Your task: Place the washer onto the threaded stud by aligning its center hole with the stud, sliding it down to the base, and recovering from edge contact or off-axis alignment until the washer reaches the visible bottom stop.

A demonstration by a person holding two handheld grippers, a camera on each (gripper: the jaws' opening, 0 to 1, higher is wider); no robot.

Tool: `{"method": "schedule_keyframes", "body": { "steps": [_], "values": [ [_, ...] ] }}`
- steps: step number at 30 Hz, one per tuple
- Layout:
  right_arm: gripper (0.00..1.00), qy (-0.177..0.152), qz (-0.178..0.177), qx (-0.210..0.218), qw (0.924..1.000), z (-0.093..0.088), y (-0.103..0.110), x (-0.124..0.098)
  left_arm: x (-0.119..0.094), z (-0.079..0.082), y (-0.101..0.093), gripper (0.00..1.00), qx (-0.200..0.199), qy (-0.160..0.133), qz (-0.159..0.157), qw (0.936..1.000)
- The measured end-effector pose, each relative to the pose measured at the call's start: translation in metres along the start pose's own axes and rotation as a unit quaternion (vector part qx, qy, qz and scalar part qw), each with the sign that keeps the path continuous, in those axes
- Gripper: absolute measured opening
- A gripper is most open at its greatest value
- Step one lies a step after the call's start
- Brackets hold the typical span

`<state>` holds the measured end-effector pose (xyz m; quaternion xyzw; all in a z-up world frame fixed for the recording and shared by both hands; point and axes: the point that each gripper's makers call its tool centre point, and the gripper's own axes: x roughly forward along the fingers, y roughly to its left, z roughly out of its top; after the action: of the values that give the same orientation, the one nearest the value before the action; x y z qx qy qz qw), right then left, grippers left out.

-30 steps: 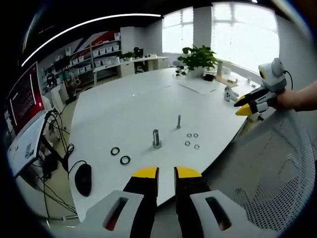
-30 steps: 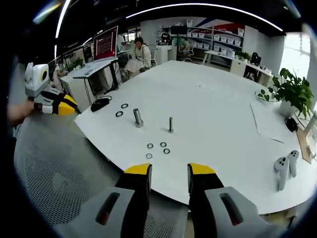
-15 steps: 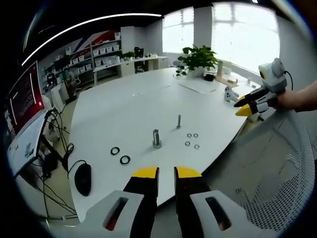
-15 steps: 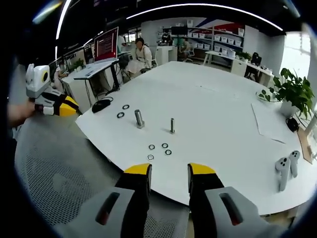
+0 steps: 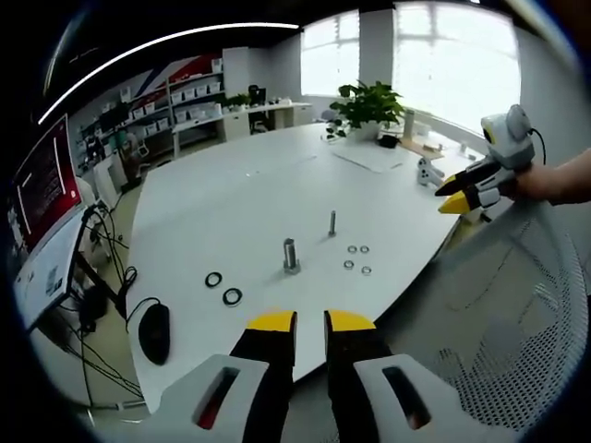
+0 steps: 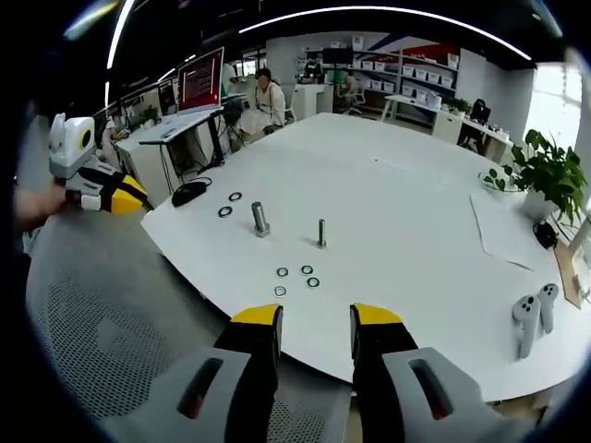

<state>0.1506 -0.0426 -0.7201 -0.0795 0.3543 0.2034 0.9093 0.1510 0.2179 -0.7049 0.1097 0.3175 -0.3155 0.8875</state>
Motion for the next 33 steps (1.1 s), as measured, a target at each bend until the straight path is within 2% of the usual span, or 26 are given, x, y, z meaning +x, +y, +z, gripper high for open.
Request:
{"method": "schedule_keyframes", "body": {
  "steps": [33],
  "values": [
    [0.32, 0.001, 0.007, 0.0, 1.0, -0.0001, 0.0041, -0.0001, 0.0002, -0.0015, 0.0023, 0.09, -0.003, 0.003, 0.003, 1.0]
  ]
}}
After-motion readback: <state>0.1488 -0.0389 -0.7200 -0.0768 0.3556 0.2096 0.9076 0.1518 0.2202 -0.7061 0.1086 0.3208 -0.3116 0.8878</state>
